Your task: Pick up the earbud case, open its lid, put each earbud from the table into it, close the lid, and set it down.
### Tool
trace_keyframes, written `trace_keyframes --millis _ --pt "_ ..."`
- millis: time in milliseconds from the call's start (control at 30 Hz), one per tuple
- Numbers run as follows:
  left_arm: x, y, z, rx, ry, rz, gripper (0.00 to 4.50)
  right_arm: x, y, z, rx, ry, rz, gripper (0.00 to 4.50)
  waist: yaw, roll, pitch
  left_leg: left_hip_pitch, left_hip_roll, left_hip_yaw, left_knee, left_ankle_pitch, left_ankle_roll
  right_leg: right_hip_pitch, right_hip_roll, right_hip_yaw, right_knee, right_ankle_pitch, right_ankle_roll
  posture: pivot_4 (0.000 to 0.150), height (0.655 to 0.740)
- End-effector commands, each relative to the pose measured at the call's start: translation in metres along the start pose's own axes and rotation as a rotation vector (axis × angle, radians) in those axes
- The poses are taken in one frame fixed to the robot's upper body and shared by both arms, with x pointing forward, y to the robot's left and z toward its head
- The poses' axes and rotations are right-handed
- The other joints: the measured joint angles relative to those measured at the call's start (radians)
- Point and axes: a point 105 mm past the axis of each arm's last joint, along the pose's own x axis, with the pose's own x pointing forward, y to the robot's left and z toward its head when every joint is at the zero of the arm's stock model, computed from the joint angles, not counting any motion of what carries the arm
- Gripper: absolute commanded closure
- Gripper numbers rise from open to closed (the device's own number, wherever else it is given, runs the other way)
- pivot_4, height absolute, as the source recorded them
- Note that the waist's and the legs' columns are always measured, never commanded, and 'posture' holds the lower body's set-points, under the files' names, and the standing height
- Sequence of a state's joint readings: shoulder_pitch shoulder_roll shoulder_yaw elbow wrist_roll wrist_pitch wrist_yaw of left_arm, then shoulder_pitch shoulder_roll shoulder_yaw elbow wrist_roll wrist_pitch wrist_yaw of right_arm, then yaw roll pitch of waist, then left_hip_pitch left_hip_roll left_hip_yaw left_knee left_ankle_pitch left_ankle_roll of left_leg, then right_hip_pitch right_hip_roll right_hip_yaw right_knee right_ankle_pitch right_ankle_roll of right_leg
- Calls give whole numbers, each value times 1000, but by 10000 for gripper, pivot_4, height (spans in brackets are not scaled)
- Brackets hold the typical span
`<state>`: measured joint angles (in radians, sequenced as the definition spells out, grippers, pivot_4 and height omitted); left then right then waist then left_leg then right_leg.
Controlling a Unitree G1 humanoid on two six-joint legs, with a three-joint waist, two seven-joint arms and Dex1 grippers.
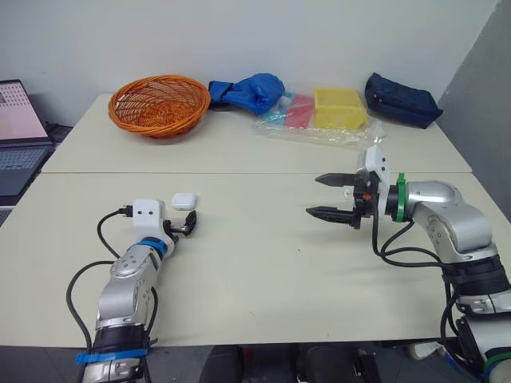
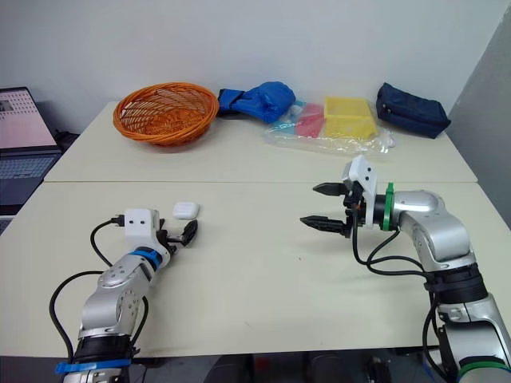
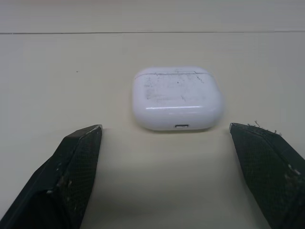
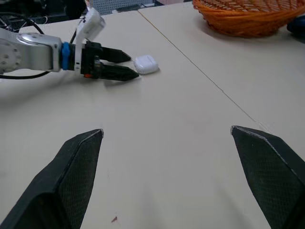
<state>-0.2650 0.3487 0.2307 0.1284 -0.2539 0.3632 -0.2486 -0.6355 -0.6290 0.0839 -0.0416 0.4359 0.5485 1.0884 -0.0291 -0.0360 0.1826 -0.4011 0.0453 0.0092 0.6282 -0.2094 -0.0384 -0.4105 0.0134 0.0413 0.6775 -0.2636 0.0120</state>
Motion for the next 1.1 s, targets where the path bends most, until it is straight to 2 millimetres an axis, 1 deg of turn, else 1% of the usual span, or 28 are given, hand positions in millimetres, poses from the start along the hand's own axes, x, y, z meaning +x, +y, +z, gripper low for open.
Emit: trace_keyframes --millis 33,133,267,300,433,533,633,667,767,833,900,933,967,1000,1033,1067,1100 --pt "6 -6 6 -1 -19 -33 320 -3 1 12 -38 -16 8 0 0 0 0 0 0 0 0 0 0 0 0 0 0 0 0 1500 7400" --pt "8 -5 6 5 -15 -30 320 -3 1 12 -36 -16 4 0 0 0 0 0 0 0 0 0 0 0 0 0 0 0 0 1500 7400" --pt "20 -6 14 62 -15 -35 320 -4 2 11 -39 -2 10 0 3 0 0 0 0 -1 0 0 0 0 0 -1 0 0 0 1500 7400" --pt "22 -4 14 63 -10 -22 320 -5 1 11 -39 -1 8 0 3 0 0 0 -1 -1 0 0 0 0 0 -1 1 0 0 1500 7400" --pt "22 -3 13 67 -19 -23 320 -6 -1 11 -40 -1 -5 0 1 0 0 0 0 0 0 0 0 0 0 0 0 0 0 1500 7400" --pt "21 -3 12 61 -17 -25 5988 -7 -1 11 -35 -3 -7 0 1 0 0 0 0 0 0 0 0 0 0 0 0 0 0 1500 7400" --pt "20 -1 11 49 -17 -18 15075 -7 -1 11 -36 -2 -8 0 0 0 0 0 0 0 0 0 0 0 0 0 0 0 0 1500 7400" --pt "19 1 11 39 -15 -8 17010 -7 -2 11 -36 -3 -10 0 0 0 0 0 0 0 0 0 0 0 0 0 0 0 0 1500 7400" --pt "17 6 11 23 -17 10 16999 -7 -4 11 -27 -10 -21 0 0 0 0 0 0 0 0 0 0 0 0 0 0 0 0 1500 7400" --pt "16 6 18 44 -32 0 16999 -7 -5 9 -23 -7 -23 0 -1 0 0 0 0 0 0 0 0 0 0 0 0 0 0 1500 7400" --pt "15 4 30 124 -65 -26 16999 -7 -5 7 -21 -1 -22 0 -2 0 0 0 0 0 0 0 0 0 0 0 0 0 0 1500 7400" --pt "13 -3 51 240 -144 -88 16999 -5 -4 8 -13 -3 -12 0 -3 0 0 0 0 0 0 0 0 0 1 0 0 0 0 1500 7400" --pt "7 -19 80 380 -273 -198 16999 0 -4 11 11 -14 -4 0 -3 -1 1 0 0 0 0 0 0 0 1 0 0 0 0 1500 7400" --pt "1 -32 97 478 -357 -278 16999 4 -4 14 28 -22 2 0 -3 -3 2 0 1 0 0 0 0 -1 1 0 0 0 0 1500 7400" --pt "-12 -47 120 568 -498 -374 16999 10 -4 16 35 -24 15 0 -3 -4 3 -1 1 0 -1 0 0 -2 1 0 1 0 -1 1500 7400" --pt "-20 -58 125 696 -561 -448 16999 17 -4 17 43 -17 23 0 0 -4 3 -2 2 -1 -1 0 0 -3 1 0 1 1 -3 1500 7400" --pt "-24 -63 125 780 -590 -495 16999 21 -5 17 46 -10 29 0 0 -4 3 -3 2 0 0 0 0 -4 0 0 1 2 -4 1500 7400"
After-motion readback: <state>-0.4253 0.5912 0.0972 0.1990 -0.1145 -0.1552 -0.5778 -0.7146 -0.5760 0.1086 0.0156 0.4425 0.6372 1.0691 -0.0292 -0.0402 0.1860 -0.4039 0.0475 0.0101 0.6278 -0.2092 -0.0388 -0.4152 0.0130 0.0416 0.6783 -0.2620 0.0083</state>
